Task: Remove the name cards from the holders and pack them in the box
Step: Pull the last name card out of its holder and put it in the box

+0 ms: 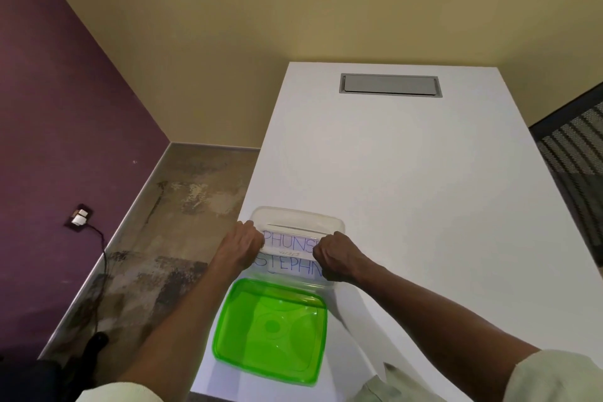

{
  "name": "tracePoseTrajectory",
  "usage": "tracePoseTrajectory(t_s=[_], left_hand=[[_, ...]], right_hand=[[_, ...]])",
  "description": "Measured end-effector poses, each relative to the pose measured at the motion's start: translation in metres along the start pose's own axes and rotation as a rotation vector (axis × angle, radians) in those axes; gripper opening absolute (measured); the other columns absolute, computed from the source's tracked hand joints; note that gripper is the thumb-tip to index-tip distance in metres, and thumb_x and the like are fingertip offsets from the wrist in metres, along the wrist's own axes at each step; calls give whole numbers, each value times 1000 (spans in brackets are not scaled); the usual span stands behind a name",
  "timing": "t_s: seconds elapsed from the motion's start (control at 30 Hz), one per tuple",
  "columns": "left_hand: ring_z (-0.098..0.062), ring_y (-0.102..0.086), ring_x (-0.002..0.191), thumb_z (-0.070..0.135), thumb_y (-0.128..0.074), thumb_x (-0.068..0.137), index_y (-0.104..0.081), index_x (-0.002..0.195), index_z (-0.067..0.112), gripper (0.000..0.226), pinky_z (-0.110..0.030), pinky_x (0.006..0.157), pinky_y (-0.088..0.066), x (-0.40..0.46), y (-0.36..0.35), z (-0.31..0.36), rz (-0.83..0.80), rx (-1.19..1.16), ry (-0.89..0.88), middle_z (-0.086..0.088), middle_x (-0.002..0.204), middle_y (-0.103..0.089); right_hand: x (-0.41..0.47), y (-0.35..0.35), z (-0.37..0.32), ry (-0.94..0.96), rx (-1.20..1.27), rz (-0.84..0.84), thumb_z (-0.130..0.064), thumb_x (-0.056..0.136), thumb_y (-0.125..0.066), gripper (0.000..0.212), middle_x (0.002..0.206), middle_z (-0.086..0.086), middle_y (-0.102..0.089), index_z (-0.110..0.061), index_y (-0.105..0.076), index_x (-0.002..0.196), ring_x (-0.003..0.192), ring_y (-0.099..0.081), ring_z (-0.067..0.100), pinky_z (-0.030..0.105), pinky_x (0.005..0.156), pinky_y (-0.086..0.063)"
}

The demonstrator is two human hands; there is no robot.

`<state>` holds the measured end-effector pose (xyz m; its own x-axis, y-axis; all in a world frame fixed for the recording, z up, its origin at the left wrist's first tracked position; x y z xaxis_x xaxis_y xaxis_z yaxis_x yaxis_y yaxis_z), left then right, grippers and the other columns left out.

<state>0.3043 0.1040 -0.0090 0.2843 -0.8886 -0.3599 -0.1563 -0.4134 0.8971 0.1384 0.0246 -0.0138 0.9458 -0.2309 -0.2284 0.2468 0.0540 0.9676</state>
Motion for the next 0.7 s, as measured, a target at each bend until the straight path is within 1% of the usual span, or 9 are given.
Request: tracePoseTrajectory(t_s=[0.07,0.1,0.17,0.3,0.4,0.53,0.6,0.63,0.7], left_hand=[[-23,-65,76,13,-81,65,-76,85,21,23,-24,61,-48,1,-9,2,-14,15,-11,-6,85,-64],[-20,-65,75,15,-82,64,-76,83,22,22,-23,62,-48,0,-6,3,-10,13,-22,-4,82,-65],[-15,-64,69,22,-86,57,-76,78,25,23,-20,60,-47,-2,-2,4,19,99,-43,1,75,-66],[-16,-62,69,22,-86,54,-76,73,24,21,-22,63,-46,-1,4,7,30,142,-48,0,70,-66],[-22,-57,93,8,-66,80,-73,96,18,20,-32,81,-43,2,-9,10,-12,132,-83,-5,91,-68],[-23,-59,89,8,-68,78,-74,91,18,18,-31,79,-43,3,-11,9,-3,104,-71,-4,85,-69],[-24,-58,90,7,-68,78,-73,89,17,16,-32,79,-42,3,-12,10,8,99,-79,-5,85,-69],[-23,-59,88,7,-69,76,-73,87,17,15,-32,78,-42,3,-12,10,16,95,-81,-5,83,-70],[-21,-60,77,8,-77,66,-73,72,18,13,-29,70,-44,3,-12,11,22,118,-75,-2,69,-68]], right_hand=[[0,-3,-2,14,-40,-24,-15,77,-59,8,77,9,-67,-11,-64,83,69,-64,27,31,69,-46],[1,-5,-3,22,-51,-38,-19,71,-66,6,69,6,-66,-14,-65,75,61,-63,24,27,64,-47],[2,-5,-3,18,-57,-22,-24,53,-78,17,52,-1,-60,-19,-63,58,44,-57,17,19,52,-45],[4,-7,-4,6,-57,44,-22,42,-81,25,43,-2,-53,-18,-58,49,36,-51,15,17,46,-40],[5,-11,-5,7,-44,34,-19,44,-81,23,43,-1,-54,-18,-58,50,35,-51,16,19,45,-40],[6,-17,-6,-5,8,-40,-10,69,-68,6,60,6,-64,-14,-63,67,51,-62,25,27,55,-43],[7,-17,-5,-3,29,-35,-6,79,-56,8,71,11,-67,-9,-64,78,62,-64,29,32,61,-44],[7,-16,-5,-7,23,-27,-6,79,-56,9,72,11,-67,-9,-64,78,62,-64,29,32,61,-43],[6,-15,-6,-8,22,-18,-10,68,-69,8,58,5,-63,-14,-63,65,49,-60,24,25,52,-42]])
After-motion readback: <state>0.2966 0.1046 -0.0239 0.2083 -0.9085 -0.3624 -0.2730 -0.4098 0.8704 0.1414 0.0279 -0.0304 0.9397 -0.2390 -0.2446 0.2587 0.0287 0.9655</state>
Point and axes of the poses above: each hand's wrist, its own x-axis towards the middle knuckle, its own y-axis out of the back of the hand, z = x × y, the point moved 6 cm from there along x, towards the middle knuckle
